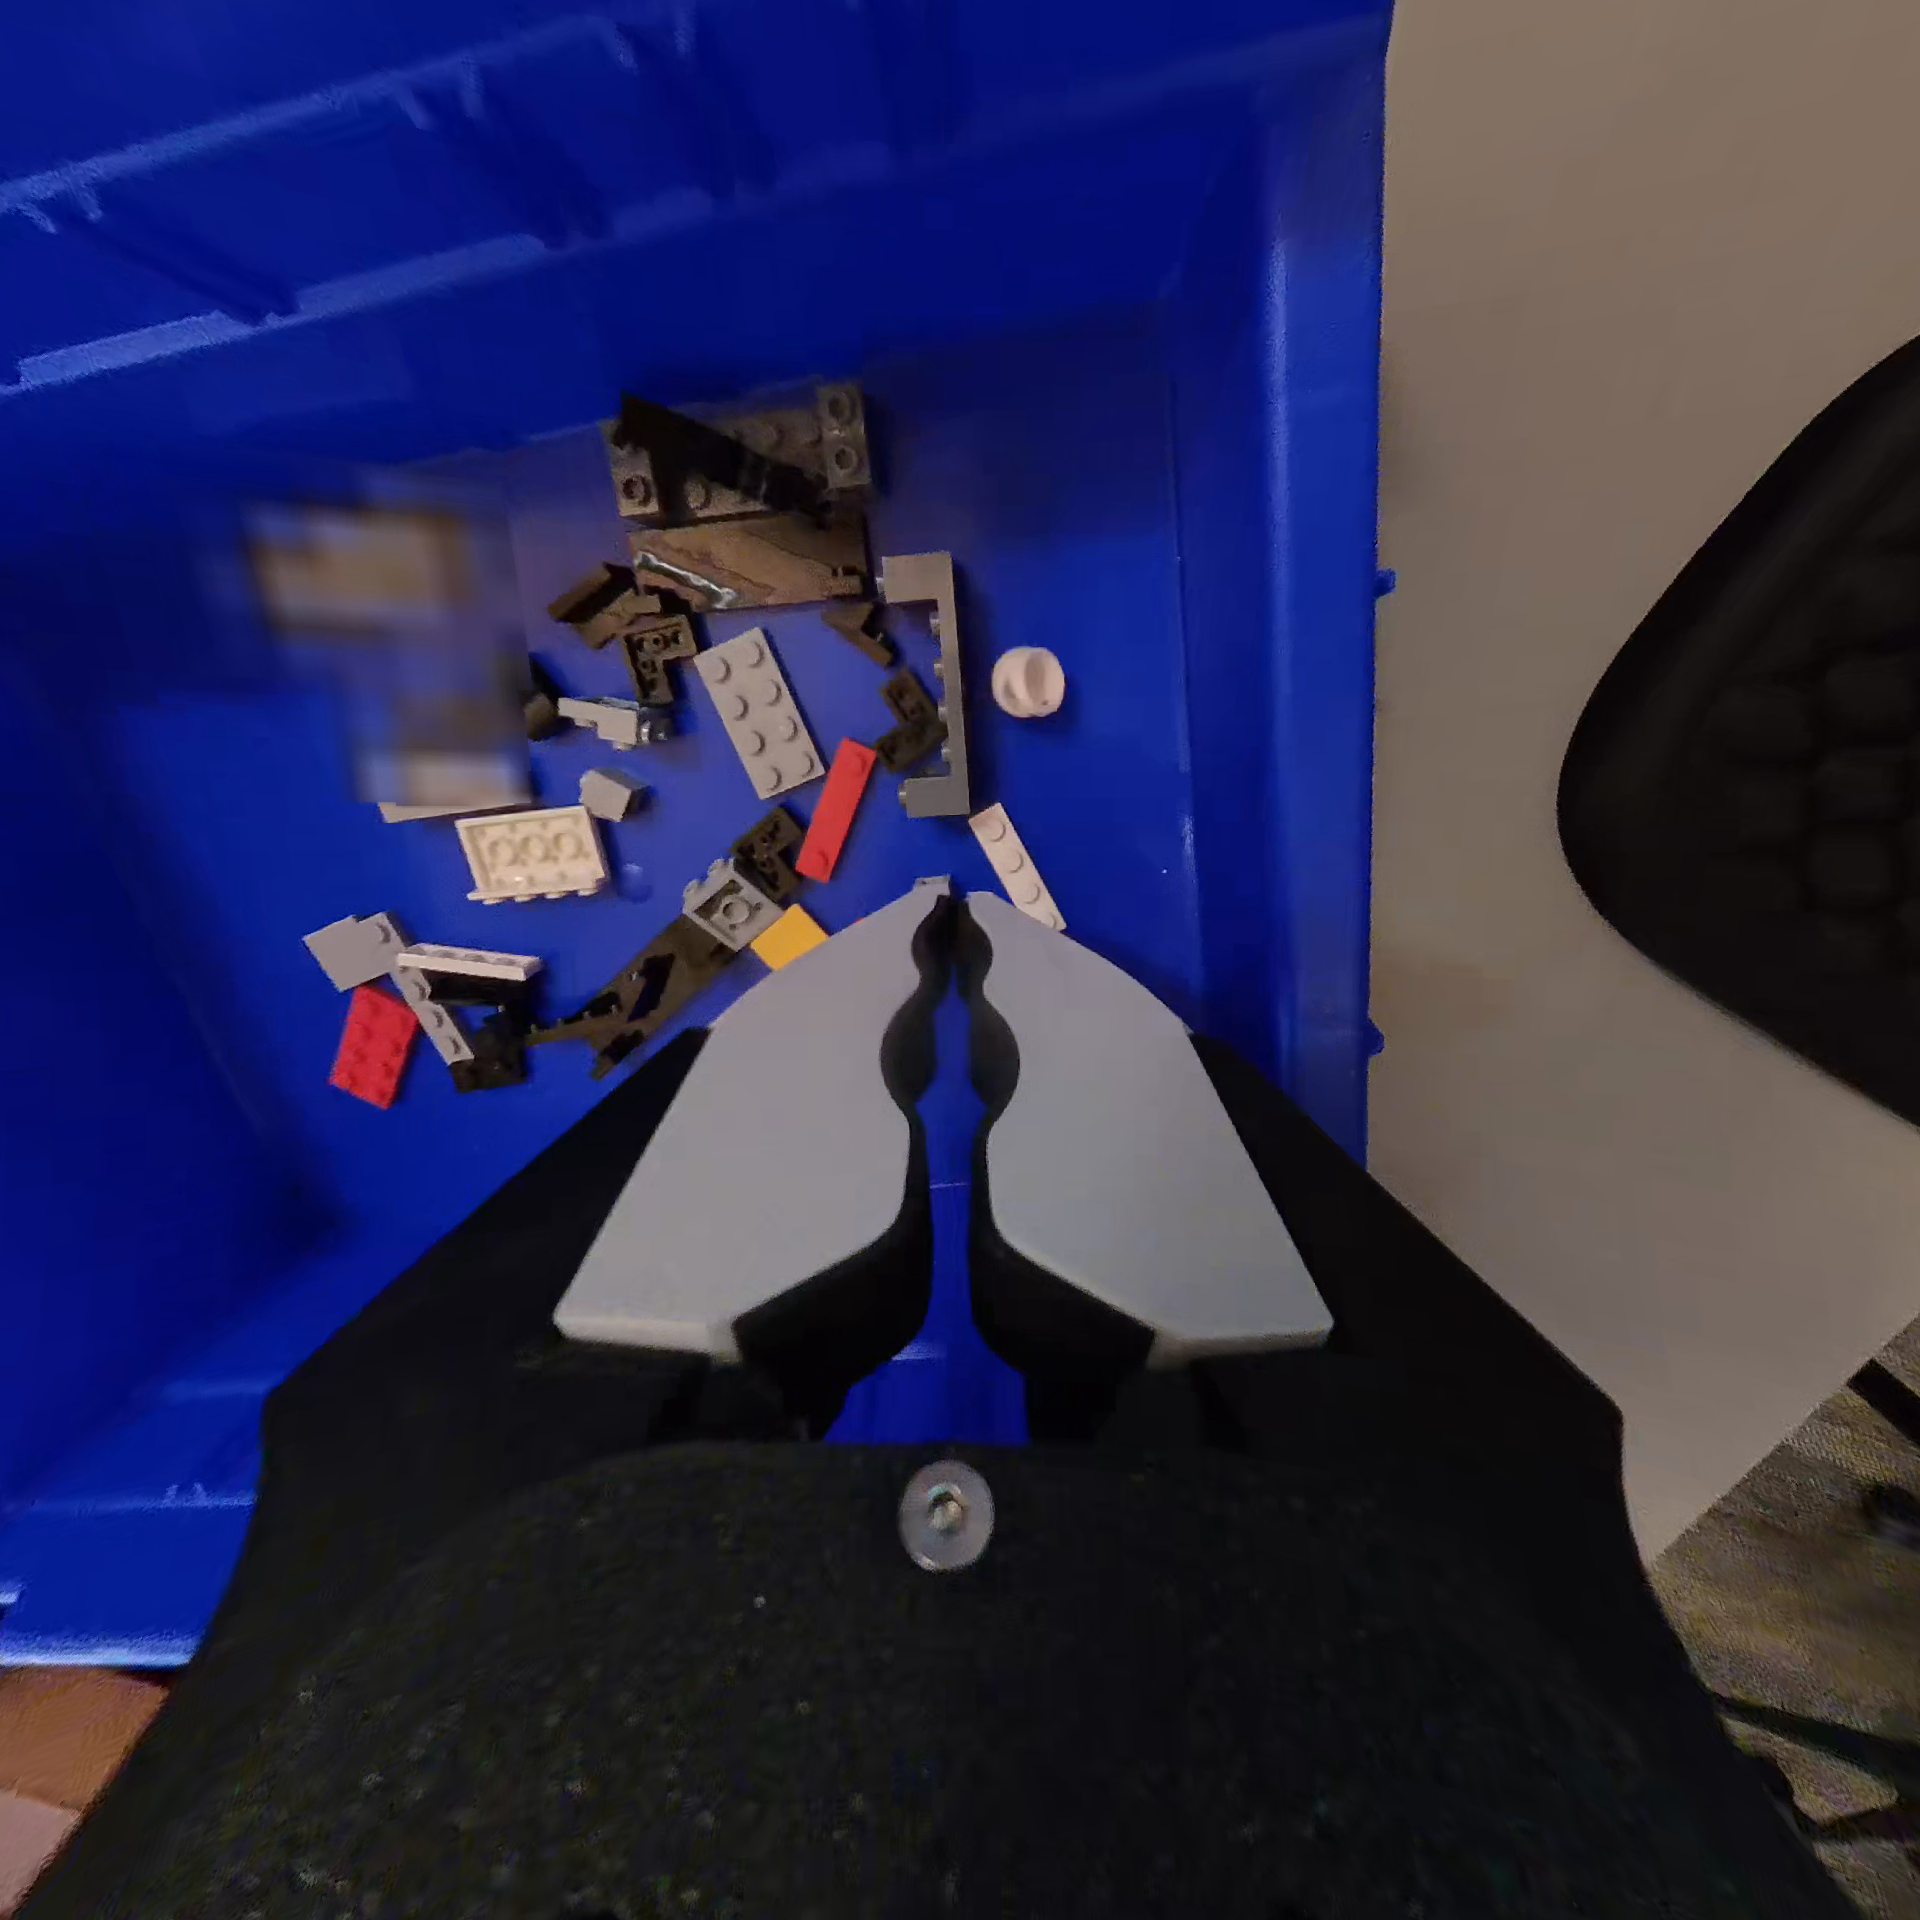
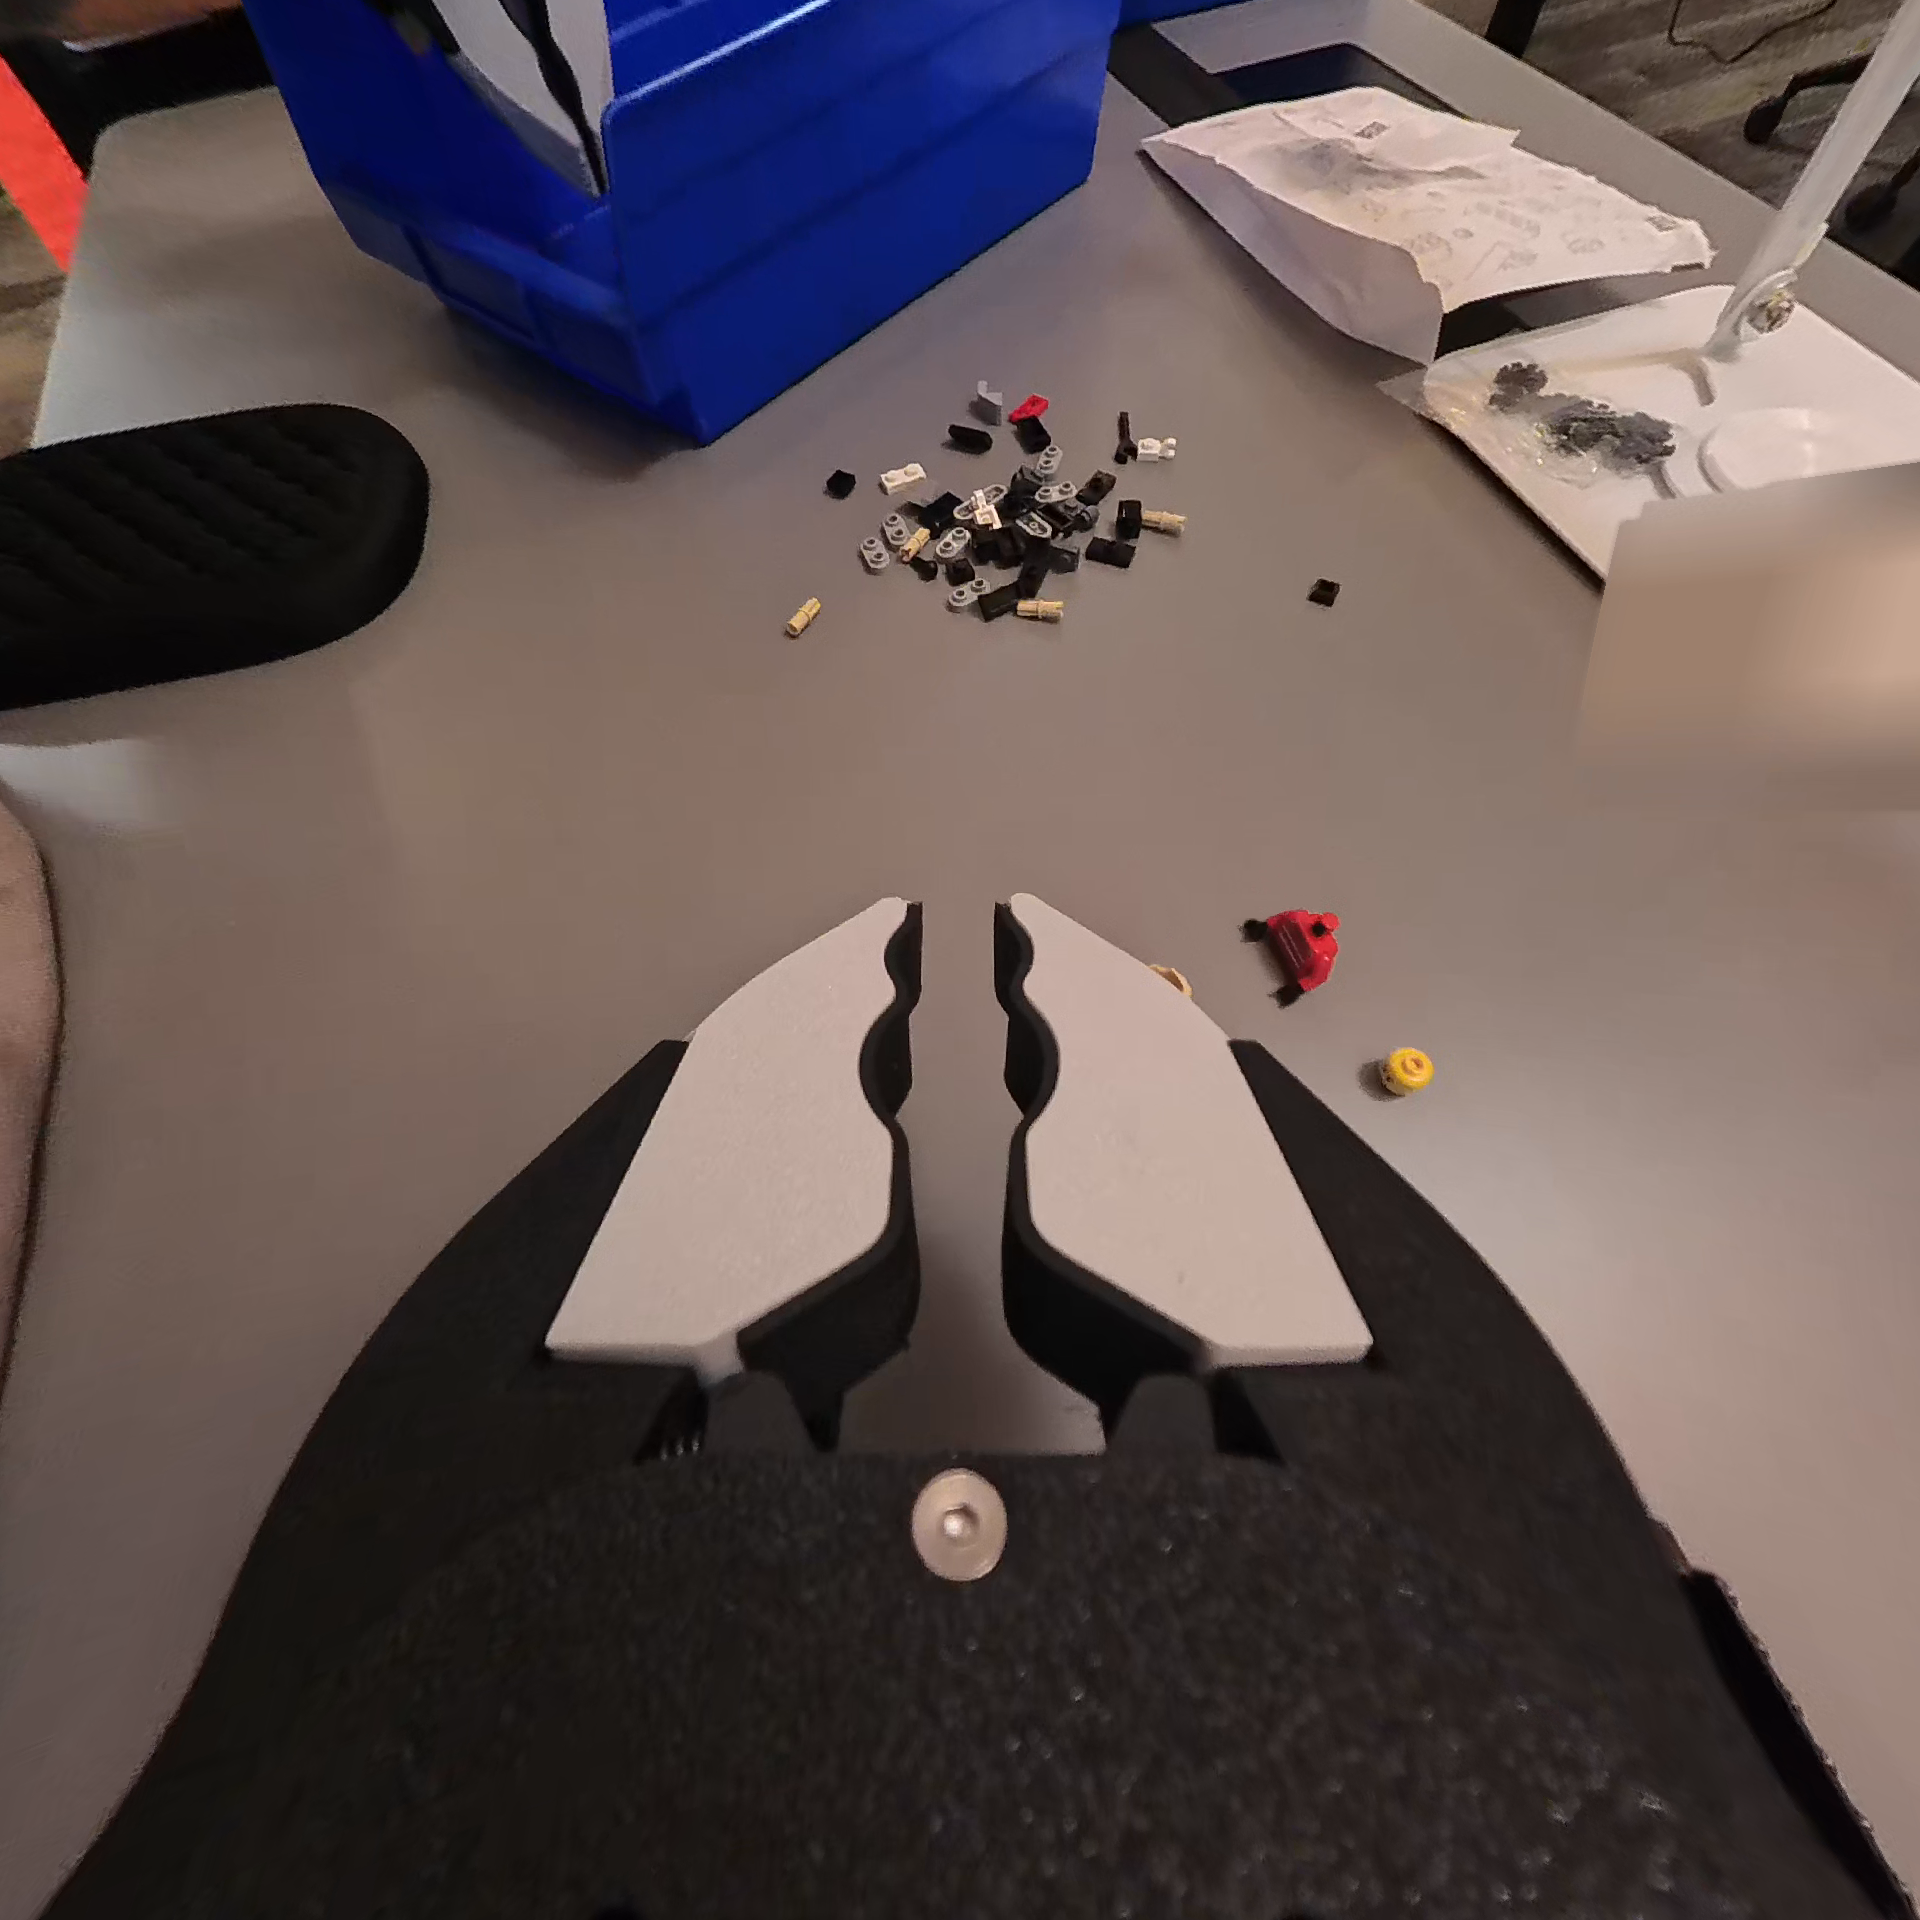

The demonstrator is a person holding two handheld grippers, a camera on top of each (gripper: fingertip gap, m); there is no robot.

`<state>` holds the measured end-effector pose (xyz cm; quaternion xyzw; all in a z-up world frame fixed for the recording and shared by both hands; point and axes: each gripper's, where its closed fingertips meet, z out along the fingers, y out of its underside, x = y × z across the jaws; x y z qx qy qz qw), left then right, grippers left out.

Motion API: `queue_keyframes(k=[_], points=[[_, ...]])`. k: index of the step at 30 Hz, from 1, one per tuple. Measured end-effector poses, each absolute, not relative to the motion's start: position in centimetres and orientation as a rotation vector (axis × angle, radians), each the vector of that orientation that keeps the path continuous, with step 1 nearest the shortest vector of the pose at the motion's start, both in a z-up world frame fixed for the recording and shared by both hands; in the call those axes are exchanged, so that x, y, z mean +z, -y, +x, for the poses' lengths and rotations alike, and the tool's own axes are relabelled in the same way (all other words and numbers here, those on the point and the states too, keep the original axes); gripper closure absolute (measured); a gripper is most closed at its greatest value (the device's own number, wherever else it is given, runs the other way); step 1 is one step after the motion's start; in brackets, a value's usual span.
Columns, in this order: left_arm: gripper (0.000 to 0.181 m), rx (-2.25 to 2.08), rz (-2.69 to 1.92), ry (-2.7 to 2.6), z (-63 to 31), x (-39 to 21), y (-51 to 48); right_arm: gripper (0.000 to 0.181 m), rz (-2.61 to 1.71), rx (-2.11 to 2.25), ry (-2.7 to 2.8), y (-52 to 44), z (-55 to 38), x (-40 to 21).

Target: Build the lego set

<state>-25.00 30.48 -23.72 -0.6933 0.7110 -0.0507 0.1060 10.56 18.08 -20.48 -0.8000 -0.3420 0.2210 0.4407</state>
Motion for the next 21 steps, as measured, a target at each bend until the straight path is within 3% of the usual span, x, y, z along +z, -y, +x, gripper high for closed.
queue_keyframes(k=[5, 21], points=[[0.162, -0.221, -1.967, -2.162, -23.8, -25.0, -29.2, 0.168, -1.981, 0.557, 0.868, -18.2, 9.8, -20.5], [0.161, -0.225, -1.741, -2.334, -17.9, -23.5, -30.4, 0.169, -1.977, 0.552, 0.831, -18.0, 10.6, -20.4]])
